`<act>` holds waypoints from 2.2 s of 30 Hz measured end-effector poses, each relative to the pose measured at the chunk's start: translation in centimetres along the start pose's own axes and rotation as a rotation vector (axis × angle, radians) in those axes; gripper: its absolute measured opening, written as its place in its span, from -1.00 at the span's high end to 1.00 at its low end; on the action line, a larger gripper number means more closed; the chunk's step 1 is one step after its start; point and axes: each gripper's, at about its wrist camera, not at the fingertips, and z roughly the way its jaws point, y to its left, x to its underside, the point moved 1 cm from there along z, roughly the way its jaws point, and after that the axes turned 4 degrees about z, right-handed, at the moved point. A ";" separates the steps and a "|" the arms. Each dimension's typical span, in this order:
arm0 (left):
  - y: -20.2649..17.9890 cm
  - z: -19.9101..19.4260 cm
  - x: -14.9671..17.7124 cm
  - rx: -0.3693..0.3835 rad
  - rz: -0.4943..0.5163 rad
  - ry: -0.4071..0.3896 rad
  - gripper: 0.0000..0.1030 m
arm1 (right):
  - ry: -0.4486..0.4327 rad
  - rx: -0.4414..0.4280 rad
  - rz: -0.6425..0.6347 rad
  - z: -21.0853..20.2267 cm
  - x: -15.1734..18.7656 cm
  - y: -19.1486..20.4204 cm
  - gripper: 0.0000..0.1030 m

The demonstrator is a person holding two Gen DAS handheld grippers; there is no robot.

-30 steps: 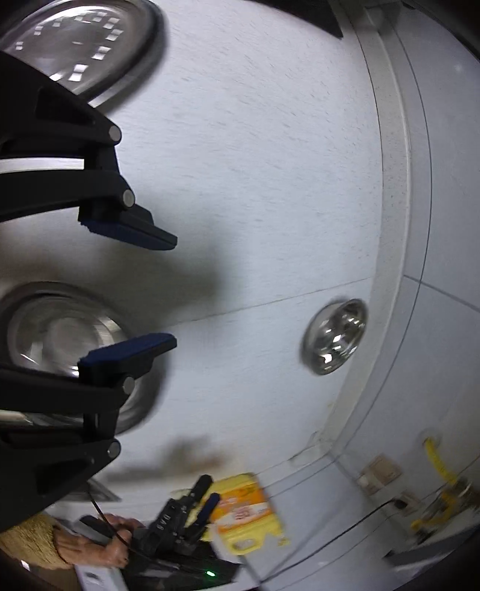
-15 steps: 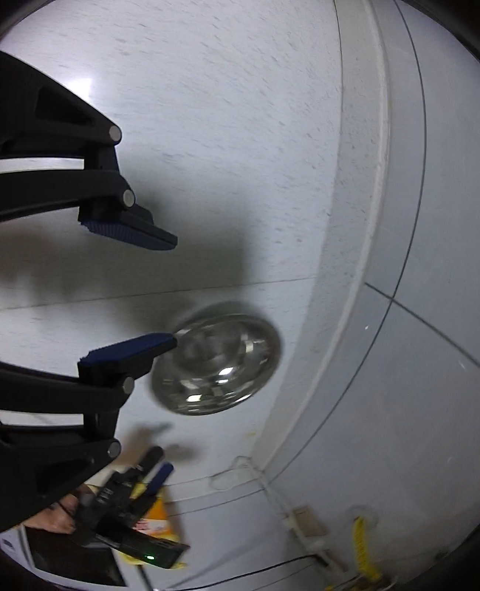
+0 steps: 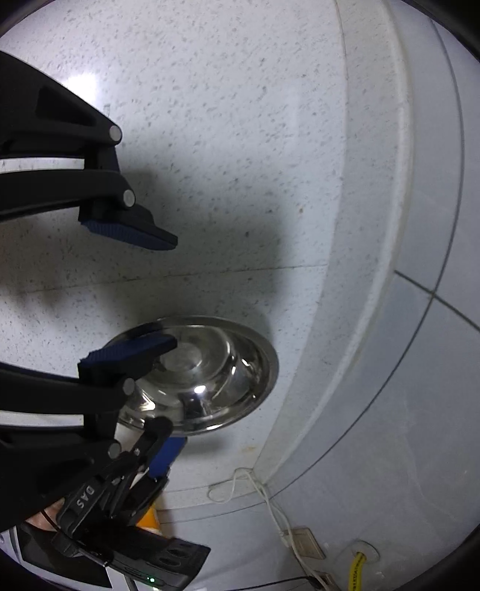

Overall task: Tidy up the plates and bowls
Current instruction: 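Move both grippers to the small steel bowl and close on its rim, then carry the small bowl with both grippers and lower it into the medium bowl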

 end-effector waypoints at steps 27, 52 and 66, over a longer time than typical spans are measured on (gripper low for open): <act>-8.0 -0.9 7.4 0.175 0.065 0.158 0.85 | 0.121 0.008 -0.008 -5.2 6.1 -0.8 0.76; -6.5 -16.0 26.4 0.274 -0.008 0.184 0.85 | 0.107 -0.067 0.025 -19.0 20.1 7.0 0.76; -3.0 -15.1 29.0 0.147 0.005 0.177 0.85 | 0.276 -0.054 0.018 -13.5 23.2 11.0 0.76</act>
